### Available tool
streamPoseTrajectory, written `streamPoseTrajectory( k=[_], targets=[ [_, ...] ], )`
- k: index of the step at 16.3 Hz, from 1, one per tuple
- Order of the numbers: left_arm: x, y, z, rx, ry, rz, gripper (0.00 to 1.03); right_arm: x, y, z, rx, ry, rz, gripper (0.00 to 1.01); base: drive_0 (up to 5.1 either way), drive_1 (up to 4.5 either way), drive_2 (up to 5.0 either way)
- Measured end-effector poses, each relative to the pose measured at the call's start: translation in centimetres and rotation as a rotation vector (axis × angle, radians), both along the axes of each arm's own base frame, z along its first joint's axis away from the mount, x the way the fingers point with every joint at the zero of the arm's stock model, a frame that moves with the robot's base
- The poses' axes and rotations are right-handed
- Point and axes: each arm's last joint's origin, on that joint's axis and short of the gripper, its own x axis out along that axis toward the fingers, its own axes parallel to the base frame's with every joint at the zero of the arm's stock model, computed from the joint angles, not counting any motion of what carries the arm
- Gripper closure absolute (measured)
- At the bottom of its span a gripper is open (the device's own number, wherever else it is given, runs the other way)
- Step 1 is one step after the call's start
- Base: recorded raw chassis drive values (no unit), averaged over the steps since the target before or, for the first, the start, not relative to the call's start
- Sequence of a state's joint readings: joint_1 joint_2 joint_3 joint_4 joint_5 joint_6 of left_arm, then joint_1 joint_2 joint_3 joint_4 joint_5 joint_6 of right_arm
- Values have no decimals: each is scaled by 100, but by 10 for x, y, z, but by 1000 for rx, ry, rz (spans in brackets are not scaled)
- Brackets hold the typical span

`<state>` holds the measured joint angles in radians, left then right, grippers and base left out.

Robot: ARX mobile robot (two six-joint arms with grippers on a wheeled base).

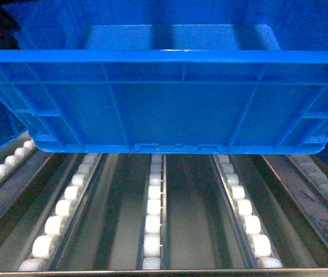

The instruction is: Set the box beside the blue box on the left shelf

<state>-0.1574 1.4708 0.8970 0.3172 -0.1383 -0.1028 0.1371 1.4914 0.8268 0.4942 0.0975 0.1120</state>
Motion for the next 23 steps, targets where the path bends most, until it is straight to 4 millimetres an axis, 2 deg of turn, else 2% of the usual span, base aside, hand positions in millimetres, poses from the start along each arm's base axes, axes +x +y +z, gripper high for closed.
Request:
streamPoseTrajectory(
  k=[9,10,12,14,18,23],
  targets=[
    [0,0,1,2,-9,3,95,0,0,0,0,0,0,94,0,0,0],
    [-1,0,-2,20,-75,24,95,0,0,-1,-4,20,6,94,0,0,0],
    [-2,-1,-4,24,-81,31,95,1,0,3,-18,72,36,94,0,0,0],
    [-3,2,-11,39,-4,43,95,0,0,-3,-8,181,93,94,0,0,0],
    [-1,8,-32,61,264,59,95,3,2,-31,38,434,171,94,0,0,0],
    [3,8,-43,42,416,55,95,4,3,-36,48,501,182,94,0,0,0]
  ],
)
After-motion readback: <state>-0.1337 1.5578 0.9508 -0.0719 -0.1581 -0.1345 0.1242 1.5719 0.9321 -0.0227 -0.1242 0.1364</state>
